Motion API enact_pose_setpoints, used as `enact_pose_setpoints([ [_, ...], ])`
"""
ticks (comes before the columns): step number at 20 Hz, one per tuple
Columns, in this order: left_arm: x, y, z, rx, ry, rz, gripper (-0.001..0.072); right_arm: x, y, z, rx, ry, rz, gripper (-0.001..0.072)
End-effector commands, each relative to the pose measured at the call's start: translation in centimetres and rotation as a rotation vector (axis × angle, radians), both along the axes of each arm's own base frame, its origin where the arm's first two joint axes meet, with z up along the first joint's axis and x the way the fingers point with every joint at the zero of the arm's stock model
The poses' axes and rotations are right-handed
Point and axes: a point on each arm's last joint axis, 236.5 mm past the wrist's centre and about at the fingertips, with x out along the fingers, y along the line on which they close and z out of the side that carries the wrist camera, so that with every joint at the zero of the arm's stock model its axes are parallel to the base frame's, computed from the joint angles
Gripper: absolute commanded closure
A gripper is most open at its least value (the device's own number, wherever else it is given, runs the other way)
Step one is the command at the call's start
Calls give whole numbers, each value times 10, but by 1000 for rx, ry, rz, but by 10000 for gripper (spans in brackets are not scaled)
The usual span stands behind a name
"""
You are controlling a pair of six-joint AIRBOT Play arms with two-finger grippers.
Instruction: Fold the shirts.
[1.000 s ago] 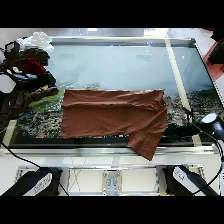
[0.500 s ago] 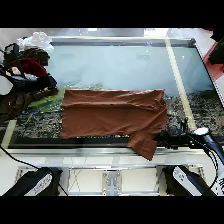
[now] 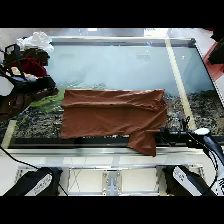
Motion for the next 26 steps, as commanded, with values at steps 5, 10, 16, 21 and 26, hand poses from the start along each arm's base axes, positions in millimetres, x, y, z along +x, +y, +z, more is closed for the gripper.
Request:
enact_pose_setpoints([
  [5, -138, 75, -117, 18, 214, 528, 88, 19, 5, 28, 52, -75, 29, 685],
  [10, -197, 13, -196, -427, 313, 754, 149, 25, 8, 37, 70, -111, 37, 684],
  [16, -188, -31, -223, -717, 337, 817, 303, 31, 21, 54, 138, -187, 73, 685],
  [21, -181, -28, -233, -759, 285, 844, 302, 42, 26, 67, 181, -251, 58, 685],
  [26, -173, -25, -238, -788, 231, 853, 302, 48, 31, 78, 224, -291, 49, 685],
])
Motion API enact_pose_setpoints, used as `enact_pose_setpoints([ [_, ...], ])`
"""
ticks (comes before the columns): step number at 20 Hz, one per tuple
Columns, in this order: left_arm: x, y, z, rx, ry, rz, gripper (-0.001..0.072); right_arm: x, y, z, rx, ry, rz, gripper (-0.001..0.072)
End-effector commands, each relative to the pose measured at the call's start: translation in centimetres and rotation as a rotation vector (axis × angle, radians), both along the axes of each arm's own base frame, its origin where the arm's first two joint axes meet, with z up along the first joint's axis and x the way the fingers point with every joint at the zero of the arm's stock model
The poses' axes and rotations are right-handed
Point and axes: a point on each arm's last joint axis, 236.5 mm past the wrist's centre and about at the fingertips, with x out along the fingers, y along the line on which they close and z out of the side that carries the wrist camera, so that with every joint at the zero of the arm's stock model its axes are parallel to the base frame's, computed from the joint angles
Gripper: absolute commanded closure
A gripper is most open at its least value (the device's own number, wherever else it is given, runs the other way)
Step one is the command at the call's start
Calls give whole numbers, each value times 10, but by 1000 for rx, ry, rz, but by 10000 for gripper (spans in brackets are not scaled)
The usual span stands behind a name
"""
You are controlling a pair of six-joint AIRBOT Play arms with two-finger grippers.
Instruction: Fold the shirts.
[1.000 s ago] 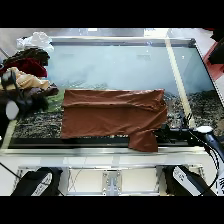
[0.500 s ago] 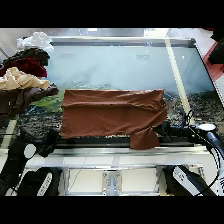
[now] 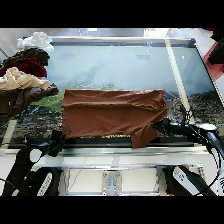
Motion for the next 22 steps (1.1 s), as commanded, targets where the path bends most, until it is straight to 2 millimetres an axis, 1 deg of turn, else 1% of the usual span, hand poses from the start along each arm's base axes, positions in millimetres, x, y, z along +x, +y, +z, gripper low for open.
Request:
enact_pose_setpoints([
  [1, 3, 1, -5, -17, -24, 30, 301, 6, 4, 11, 42, -36, -9, 684],
  [3, 3, -1, -8, -35, -30, 43, 302, 7, 4, 12, 46, -38, -13, 685],
  [7, 11, 0, -11, -63, -91, 86, 313, 8, 5, 14, 53, -41, -18, 684],
  [8, 13, 0, -12, -64, -101, 91, 386, 9, 5, 14, 56, -42, -20, 685],
  [9, 13, 1, -12, -62, -105, 91, 429, 9, 5, 15, 58, -44, -22, 684],
  [10, 16, 2, -10, -61, -121, 95, 432, 10, 5, 15, 60, -45, -23, 685],
  [12, 23, 5, -8, -57, -149, 109, 487, 11, 5, 17, 68, -49, -29, 685],
  [14, 32, 5, -7, -84, -170, 143, 492, 13, 5, 19, 75, -52, -35, 685],
  [15, 36, 3, -5, -90, -190, 139, 680, 13, 5, 19, 76, -52, -35, 685],
  [16, 41, 2, 0, -82, -216, 118, 691, 12, 6, 19, 78, -52, -35, 685],
  [18, 54, -3, 20, -35, -278, 25, 691, 13, 7, 22, 91, -55, -38, 685],
  [19, 60, -7, 35, 9, -306, -56, 692, 15, 8, 25, 105, -60, -43, 685],
  [22, 78, -24, 95, 146, -393, -322, 692, 16, 12, 41, 141, -85, -23, 685],
])
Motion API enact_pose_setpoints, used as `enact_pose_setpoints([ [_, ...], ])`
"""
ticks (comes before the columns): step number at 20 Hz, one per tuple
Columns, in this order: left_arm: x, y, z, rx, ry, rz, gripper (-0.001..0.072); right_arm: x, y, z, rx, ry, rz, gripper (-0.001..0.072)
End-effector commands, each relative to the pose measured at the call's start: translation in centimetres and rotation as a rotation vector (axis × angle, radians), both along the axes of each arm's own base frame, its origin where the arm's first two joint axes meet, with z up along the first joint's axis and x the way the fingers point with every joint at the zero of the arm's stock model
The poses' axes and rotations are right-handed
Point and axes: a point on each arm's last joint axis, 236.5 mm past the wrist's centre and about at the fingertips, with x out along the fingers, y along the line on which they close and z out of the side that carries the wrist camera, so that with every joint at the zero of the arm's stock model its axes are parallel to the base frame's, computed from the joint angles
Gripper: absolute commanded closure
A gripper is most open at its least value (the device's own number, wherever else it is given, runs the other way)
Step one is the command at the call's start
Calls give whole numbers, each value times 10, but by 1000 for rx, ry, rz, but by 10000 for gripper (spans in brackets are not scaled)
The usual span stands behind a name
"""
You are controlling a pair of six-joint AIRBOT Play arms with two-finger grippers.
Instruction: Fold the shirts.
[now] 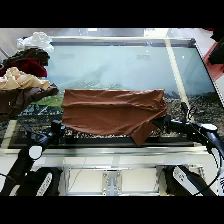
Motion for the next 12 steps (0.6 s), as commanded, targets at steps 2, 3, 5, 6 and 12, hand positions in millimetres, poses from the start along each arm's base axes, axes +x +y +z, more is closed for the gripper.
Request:
enact_pose_setpoints([
  [2, 16, -10, 75, 262, -106, -284, 692, 5, 2, 29, 22, -54, 19, 686],
  [3, 16, -4, 88, 327, -102, -310, 692, 8, 0, 40, 1, -76, 13, 686],
  [5, 18, 8, 110, 424, -106, -330, 692, 10, -8, 56, -76, -102, 8, 686],
  [6, 23, 11, 125, 452, -136, -323, 692, 11, -13, 62, -116, -100, 2, 686],
  [12, 57, 9, 147, 584, -150, -455, 694, 41, -49, 104, -314, -185, -68, 687],
])
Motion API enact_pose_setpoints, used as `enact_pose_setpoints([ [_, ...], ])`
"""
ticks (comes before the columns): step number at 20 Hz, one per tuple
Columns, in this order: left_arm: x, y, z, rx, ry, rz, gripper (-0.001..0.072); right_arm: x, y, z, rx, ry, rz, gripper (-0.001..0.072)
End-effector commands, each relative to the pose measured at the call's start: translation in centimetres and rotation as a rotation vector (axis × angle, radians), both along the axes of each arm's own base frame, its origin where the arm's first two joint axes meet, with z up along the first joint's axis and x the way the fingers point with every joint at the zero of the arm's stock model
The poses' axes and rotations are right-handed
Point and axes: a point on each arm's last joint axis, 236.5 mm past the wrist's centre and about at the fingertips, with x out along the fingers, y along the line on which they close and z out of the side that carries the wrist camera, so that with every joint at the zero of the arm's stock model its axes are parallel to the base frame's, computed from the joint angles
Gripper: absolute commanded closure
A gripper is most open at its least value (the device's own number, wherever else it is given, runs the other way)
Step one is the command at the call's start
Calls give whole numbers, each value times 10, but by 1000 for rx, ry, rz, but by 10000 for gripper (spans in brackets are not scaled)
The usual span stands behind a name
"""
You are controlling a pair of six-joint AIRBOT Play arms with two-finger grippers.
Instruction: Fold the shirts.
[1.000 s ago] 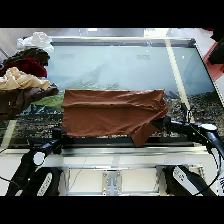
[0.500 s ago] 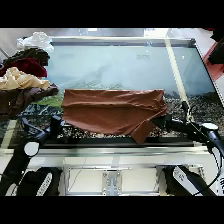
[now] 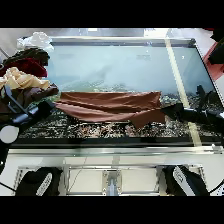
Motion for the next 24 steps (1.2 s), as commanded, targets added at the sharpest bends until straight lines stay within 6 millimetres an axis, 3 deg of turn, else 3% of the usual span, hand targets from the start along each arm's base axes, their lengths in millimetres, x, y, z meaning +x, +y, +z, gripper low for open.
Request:
enact_pose_setpoints([
  [1, 26, 2, -2, 126, 37, -87, 694, 26, -28, 27, -118, -82, -92, 687],
  [3, 50, 1, -19, 168, 96, -130, 694, 45, -43, 34, -156, -119, -145, 687],
  [5, 75, 1, -35, 194, 143, -158, 693, 62, -51, 27, -167, -119, -176, 687],
  [8, 113, 4, -48, 223, 156, -157, 694, 91, -50, -7, -180, -81, -193, 687],
  [10, 126, 6, -63, 242, 195, -165, 693, 113, -47, -37, -195, -46, -189, 687],
  [14, 132, 7, -102, 252, 281, -186, 694, 157, -46, -79, -225, -8, -185, 687],
  [18, 126, 11, -129, 276, 358, -206, 693, 192, -57, -98, -243, -5, -210, 687],
  [21, 126, 10, -139, 275, 376, -207, 693, 203, -59, -108, -242, 7, -207, 687],
  [24, 126, 10, -140, 274, 379, -208, 693, 198, -55, -123, -265, 36, -170, 687],
])
